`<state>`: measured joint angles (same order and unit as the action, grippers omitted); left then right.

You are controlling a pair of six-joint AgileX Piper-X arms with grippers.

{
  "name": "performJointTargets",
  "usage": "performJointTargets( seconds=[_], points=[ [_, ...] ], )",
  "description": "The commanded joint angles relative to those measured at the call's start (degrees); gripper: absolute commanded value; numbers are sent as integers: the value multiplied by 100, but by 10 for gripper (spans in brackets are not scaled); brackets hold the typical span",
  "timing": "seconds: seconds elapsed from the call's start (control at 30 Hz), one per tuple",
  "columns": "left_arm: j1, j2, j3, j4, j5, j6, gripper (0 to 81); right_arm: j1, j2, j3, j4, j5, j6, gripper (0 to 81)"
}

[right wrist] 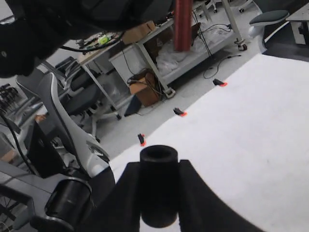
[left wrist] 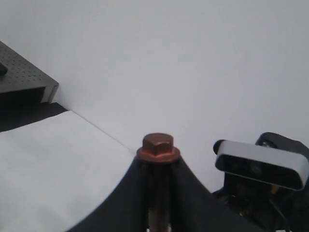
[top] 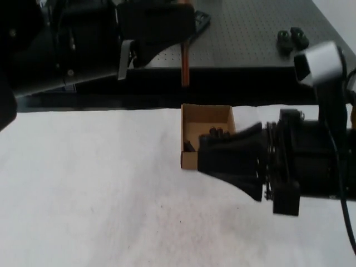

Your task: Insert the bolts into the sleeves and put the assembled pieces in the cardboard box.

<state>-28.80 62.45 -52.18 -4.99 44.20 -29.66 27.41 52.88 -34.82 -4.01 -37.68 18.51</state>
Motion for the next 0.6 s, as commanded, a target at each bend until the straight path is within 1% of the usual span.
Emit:
performJointTargets(
  seconds=[0.0, 0.2, 0.57],
  points=[
    [13, -16, -31, -135, 221, -126, 7, 10, 115, -21, -629, -179, 239, 6],
    [13, -16, -31, -119, 389, -126, 7, 10, 409, -94, -1163, -462, 512, 6],
    [13, -16, -31, -119, 556, -167, 7, 10, 511, -269, -1452, -367, 501, 6]
  ],
)
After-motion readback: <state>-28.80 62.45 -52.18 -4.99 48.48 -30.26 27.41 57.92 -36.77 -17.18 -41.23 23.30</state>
